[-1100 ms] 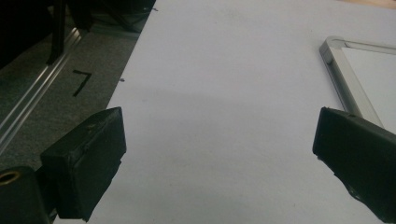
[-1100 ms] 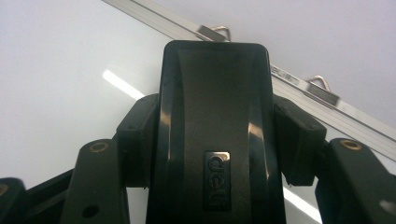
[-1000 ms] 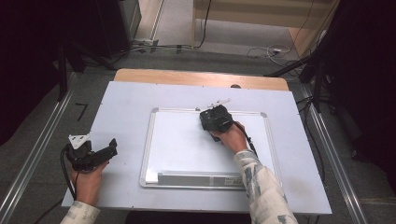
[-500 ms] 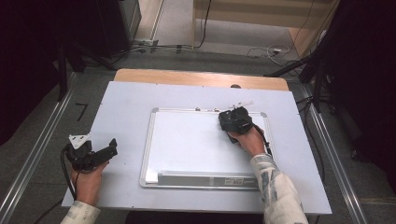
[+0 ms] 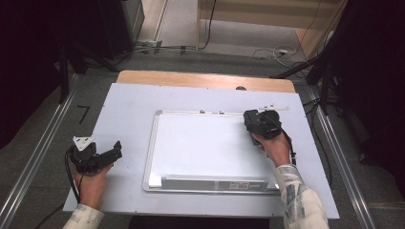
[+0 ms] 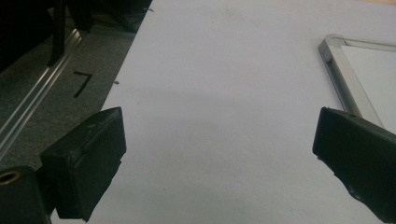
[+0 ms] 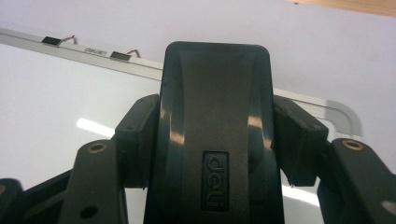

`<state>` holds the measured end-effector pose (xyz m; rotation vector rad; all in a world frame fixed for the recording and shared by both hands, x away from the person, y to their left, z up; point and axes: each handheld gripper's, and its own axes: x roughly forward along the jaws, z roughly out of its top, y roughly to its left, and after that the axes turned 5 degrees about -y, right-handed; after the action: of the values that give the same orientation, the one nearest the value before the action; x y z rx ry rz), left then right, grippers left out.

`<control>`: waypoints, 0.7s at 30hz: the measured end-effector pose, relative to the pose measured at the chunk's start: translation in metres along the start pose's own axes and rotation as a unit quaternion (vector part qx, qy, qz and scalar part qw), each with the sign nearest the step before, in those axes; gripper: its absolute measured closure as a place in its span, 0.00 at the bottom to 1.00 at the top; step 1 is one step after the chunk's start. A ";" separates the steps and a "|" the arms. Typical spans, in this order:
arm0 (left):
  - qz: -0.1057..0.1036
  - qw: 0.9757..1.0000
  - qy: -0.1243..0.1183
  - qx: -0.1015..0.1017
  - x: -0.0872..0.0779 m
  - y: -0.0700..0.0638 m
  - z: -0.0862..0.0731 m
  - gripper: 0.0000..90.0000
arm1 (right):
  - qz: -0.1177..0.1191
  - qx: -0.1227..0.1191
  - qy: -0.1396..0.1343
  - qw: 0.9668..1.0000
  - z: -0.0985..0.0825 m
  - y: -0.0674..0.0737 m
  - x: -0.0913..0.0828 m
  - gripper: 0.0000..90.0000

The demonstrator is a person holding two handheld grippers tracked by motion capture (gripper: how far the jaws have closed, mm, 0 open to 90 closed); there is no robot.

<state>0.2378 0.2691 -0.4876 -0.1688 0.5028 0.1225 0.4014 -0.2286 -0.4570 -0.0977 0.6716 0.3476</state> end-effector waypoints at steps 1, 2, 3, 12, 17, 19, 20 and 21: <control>0.000 1.000 0.000 0.000 0.000 0.000 0.000 0.03 | -0.003 0.001 -0.001 1.000 -0.001 -0.003 -0.001 0.41; 0.000 1.000 -0.001 0.000 0.000 0.000 0.000 0.03 | -0.005 0.004 -0.001 1.000 -0.001 -0.005 -0.003 0.41; 0.001 1.000 -0.001 0.000 0.000 0.001 0.000 0.03 | -0.008 0.006 -0.003 1.000 -0.001 -0.007 -0.004 0.41; 0.000 1.000 0.000 0.000 0.000 0.000 0.000 0.03 | -0.026 0.019 -0.004 0.999 -0.002 -0.016 -0.007 0.41; 0.001 1.000 0.000 0.000 0.000 0.001 0.000 0.03 | -0.039 0.032 0.001 0.999 -0.004 -0.020 -0.005 0.41; 0.001 1.000 0.000 0.000 0.000 0.001 0.000 0.03 | -0.047 0.039 0.001 0.998 -0.005 -0.023 -0.003 0.41; 0.002 1.000 -0.001 -0.001 0.000 0.001 0.000 0.03 | -0.049 0.043 0.004 0.998 -0.005 -0.024 -0.003 0.41; 0.002 1.000 -0.001 -0.001 0.000 0.001 0.000 0.03 | -0.052 0.045 0.003 0.998 -0.005 -0.025 -0.002 0.41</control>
<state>0.2379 0.2699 -0.4880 -0.1692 0.5016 0.1262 0.4055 -0.2541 -0.4602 -0.0478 0.6851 0.2165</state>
